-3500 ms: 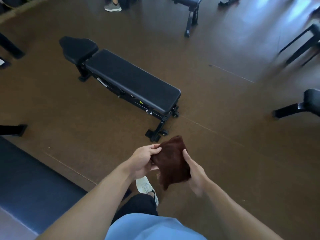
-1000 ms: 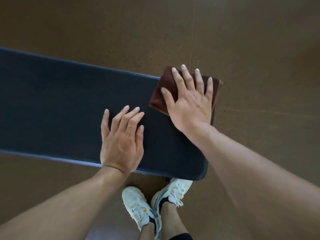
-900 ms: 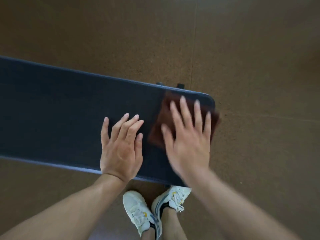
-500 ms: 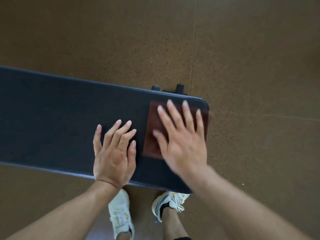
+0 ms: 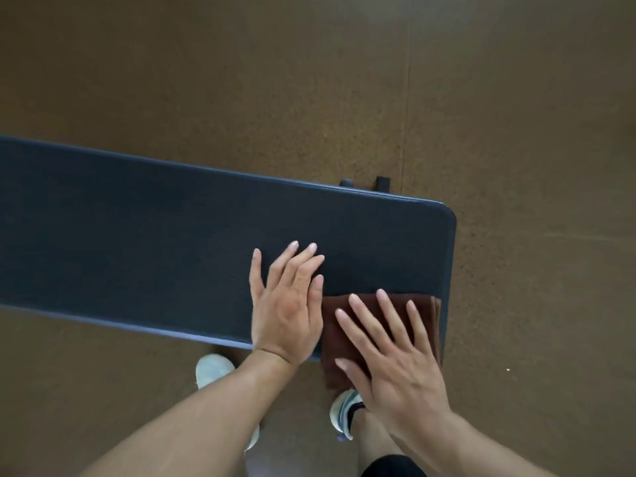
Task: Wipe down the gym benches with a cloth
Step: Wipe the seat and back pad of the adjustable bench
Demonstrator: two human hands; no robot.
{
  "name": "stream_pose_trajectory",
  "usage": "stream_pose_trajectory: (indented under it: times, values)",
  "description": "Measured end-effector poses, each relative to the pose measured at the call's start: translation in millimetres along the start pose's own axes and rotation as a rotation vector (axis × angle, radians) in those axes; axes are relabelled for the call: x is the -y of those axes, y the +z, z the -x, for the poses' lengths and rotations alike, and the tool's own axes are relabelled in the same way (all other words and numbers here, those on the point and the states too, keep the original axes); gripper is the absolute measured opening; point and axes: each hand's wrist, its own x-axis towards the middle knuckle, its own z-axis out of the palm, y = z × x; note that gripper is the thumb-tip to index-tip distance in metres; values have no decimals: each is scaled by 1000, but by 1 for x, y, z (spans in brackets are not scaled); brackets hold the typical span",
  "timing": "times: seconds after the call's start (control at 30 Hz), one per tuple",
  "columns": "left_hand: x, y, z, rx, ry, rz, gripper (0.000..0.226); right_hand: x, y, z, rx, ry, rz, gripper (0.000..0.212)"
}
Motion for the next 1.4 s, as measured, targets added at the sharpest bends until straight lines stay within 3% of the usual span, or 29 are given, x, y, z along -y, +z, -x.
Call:
stream_pose_trajectory:
  times: [0.1, 0.3, 0.37, 0.43, 0.6, 0.7, 0.83, 0.93, 1.03, 1.17, 1.3, 1.4]
  values:
    - [5, -11, 2, -31, -43, 165, 39, -6, -18, -62, -37, 18, 14, 59]
    - [52, -39, 27, -56, -94, 229, 45, 23, -41, -201, -42, 340, -104, 62]
    - [75, -49, 31, -65, -88, 218, 44, 47, -31, -186, -93, 390, -117, 63]
    - [95, -59, 33, -66, -71, 214, 44, 84, -14, -134, -120, 310, -73, 64]
    - [129, -78, 32, -37, -27, 217, 41, 139, 16, -54, -19, 128, -26, 63]
    - [142, -86, 32, -55, -3, 231, 39, 127, 4, -104, -25, 142, 13, 61]
    - [162, -95, 33, -56, -4, 249, 39, 107, -29, -233, -77, 377, -94, 63]
    - [180, -104, 30, -49, -8, 241, 39, 121, -32, -270, -80, 515, -155, 62]
    - [197, -115, 28, -65, -44, 267, 41, 168, -9, -207, -149, 441, -91, 62]
    - [208, -123, 26, -61, -51, 272, 43, 223, 21, -109, -38, 210, -42, 62]
    - [218, -121, 25, -41, -15, 257, 46, 209, 15, -142, -2, 134, 4, 61]
    - [223, -117, 26, 9, 27, 187, 53, 188, -1, -208, -66, 231, 12, 61]
